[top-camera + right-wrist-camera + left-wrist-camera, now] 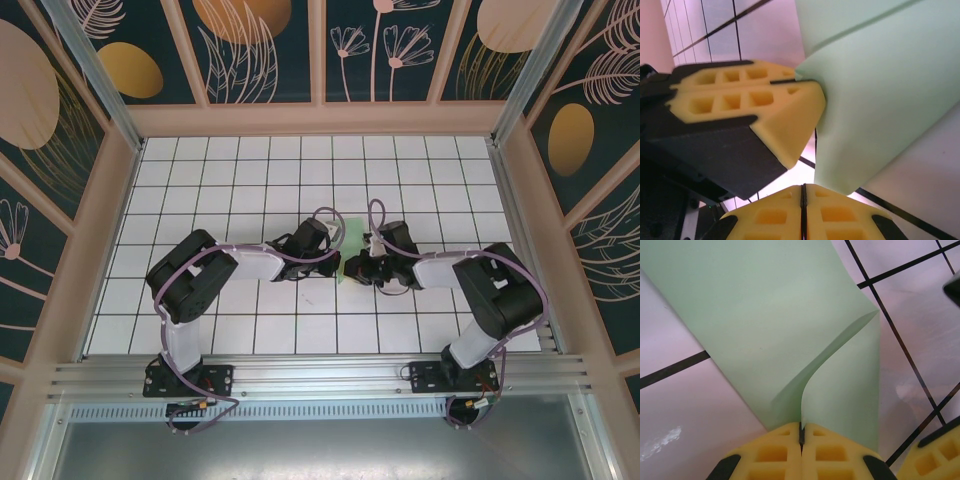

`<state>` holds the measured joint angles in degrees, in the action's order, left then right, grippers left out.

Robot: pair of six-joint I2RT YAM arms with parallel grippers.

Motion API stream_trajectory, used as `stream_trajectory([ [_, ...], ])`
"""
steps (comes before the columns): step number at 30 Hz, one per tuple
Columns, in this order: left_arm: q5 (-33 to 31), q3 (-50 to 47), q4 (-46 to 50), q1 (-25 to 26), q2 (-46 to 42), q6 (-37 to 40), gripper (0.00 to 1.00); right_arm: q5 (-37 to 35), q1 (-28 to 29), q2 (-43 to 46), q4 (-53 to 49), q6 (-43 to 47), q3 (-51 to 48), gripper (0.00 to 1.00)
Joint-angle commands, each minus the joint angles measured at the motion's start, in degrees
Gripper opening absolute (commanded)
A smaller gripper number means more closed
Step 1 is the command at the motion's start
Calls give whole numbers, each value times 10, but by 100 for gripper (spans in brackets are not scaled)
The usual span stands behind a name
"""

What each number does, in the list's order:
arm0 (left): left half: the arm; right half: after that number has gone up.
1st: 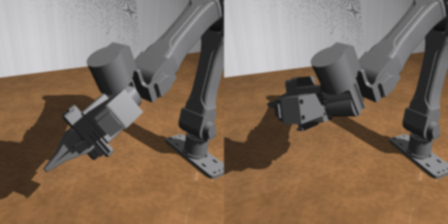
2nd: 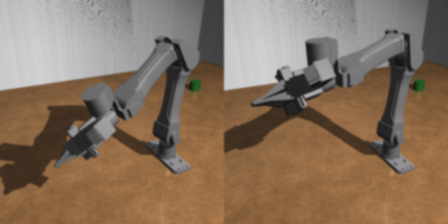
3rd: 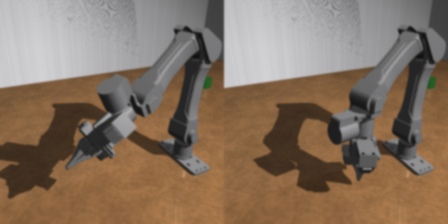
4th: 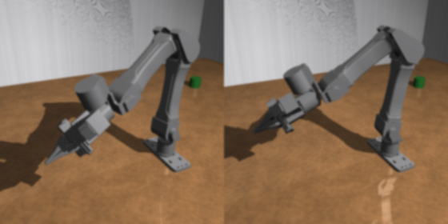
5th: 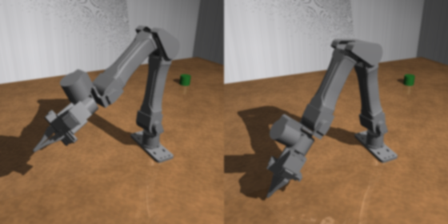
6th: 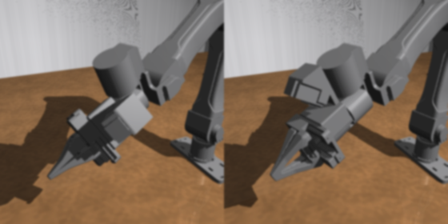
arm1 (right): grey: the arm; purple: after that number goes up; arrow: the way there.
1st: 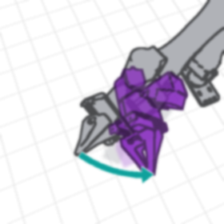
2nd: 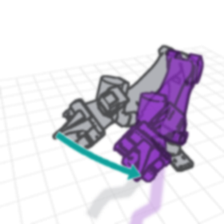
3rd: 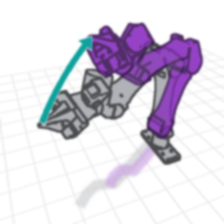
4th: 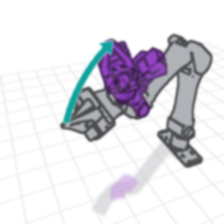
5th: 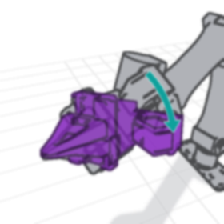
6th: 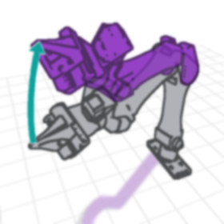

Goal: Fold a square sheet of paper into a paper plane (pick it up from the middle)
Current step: Third fold the triangle at the center of the table.

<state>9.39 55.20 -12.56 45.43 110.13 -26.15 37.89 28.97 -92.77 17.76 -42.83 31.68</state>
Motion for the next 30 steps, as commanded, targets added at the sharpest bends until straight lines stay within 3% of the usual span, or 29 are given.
stream_trajectory([
  [1,-27,1,59,-3,15,8,0,10,9,-9,32,-21,-8,11],
  [12,-23,2,59,-3,16,8,0,-11,12,-60,53,-28,-14,10],
  [22,-24,0,58,-3,14,8,0,-1,10,20,36,-41,-19,11],
  [30,-24,2,61,-3,14,12,0,1,21,-5,73,-64,-28,11],
])
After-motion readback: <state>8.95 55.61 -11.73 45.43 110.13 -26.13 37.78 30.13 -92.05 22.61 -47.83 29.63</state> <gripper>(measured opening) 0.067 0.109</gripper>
